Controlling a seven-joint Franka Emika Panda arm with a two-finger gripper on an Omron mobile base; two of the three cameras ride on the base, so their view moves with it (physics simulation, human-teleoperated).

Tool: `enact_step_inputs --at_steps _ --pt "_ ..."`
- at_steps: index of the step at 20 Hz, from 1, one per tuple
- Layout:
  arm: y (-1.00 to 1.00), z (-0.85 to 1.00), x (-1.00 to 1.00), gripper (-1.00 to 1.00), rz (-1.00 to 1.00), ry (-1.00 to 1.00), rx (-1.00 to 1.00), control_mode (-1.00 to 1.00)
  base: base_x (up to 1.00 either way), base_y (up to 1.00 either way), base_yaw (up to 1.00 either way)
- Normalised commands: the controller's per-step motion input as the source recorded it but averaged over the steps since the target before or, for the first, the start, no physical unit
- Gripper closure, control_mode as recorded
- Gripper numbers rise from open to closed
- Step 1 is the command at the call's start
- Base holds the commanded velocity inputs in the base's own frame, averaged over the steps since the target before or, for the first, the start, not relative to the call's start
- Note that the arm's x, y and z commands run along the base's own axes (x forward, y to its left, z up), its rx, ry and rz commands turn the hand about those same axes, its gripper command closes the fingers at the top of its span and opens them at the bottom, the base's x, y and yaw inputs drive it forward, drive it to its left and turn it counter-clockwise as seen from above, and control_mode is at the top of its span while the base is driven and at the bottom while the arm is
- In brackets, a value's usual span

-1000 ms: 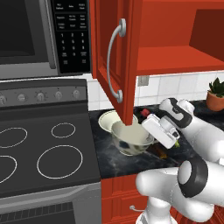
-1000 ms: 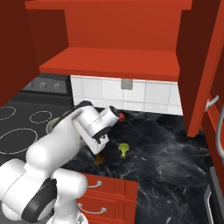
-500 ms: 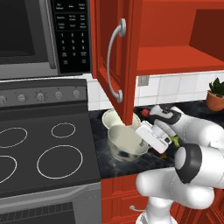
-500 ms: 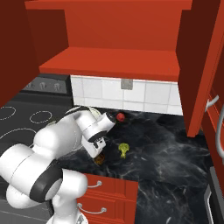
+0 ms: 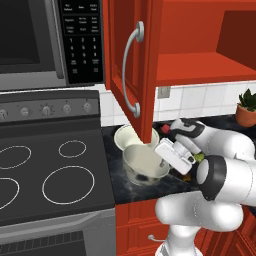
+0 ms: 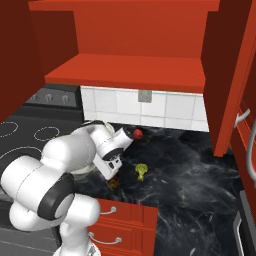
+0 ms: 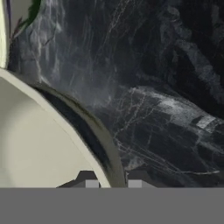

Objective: Pick both bowls and place them on the counter. Then place the broccoli in one bowl and place the sweet potato in the other bowl.

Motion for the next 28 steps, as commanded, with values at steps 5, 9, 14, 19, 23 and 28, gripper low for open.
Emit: enact_step_inputs --at_steps 5,9,14,19,23,28 --pt "0.00 0.16 -0.14 1.00 0.00 0.01 0.00 -1.00 0.00 0.00 0.00" --pt "-0.01 0.13 -0.20 1.00 0.00 0.04 0.00 -1.00 0.00 0.00 0.00" --pt "0.00 0.08 -0.18 1.00 0.00 0.02 0.00 -1.00 0.00 0.00 0.00" --pt "0.00 0.00 -0.01 1.00 -0.01 0.01 -0.04 -1.00 0.00 0.00 0.00" --pt "0.00 0.00 0.01 1.00 0.00 0.00 -0.16 -1.00 0.00 0.00 0.00" --pt "0.00 -0.01 0.05 1.00 0.00 0.00 -0.16 -1.00 0.00 0.00 0.00"
